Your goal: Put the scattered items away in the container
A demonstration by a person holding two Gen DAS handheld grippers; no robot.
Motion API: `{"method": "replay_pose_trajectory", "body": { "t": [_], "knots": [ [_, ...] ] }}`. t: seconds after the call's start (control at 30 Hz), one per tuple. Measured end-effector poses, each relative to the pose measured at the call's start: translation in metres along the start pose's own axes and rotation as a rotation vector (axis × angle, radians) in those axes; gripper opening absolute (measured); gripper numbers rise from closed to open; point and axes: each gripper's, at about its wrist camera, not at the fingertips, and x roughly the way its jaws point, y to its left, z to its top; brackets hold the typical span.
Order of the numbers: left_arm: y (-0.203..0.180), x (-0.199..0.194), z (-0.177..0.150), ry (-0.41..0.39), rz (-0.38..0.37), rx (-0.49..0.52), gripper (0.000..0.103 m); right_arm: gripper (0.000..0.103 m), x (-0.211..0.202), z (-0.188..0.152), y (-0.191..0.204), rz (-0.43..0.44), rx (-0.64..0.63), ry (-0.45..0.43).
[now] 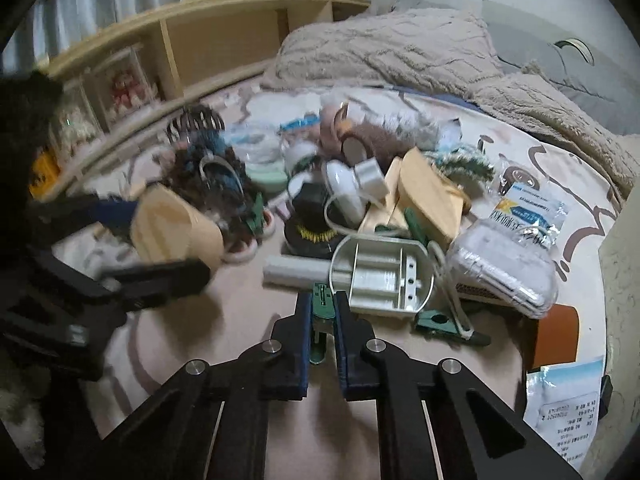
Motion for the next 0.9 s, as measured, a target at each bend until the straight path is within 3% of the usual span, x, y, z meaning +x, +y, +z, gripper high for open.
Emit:
{"method": "replay_pose_trajectory", "body": {
  "t": [0.4,0.9],
  "knots": [
    [0.0,-0.004,0.004,-0.023,0.0,-0.008,0.095,0.011,-0.03,0.01,-0.004,-0.007,0.037,-0.096],
    [-0.019,-0.048,0.045,-0.155,-0.029,-0.014,0.095,0.011,-0.115,0.04,-0.034,-0.092,0.112,-0.353]
  ]
}}
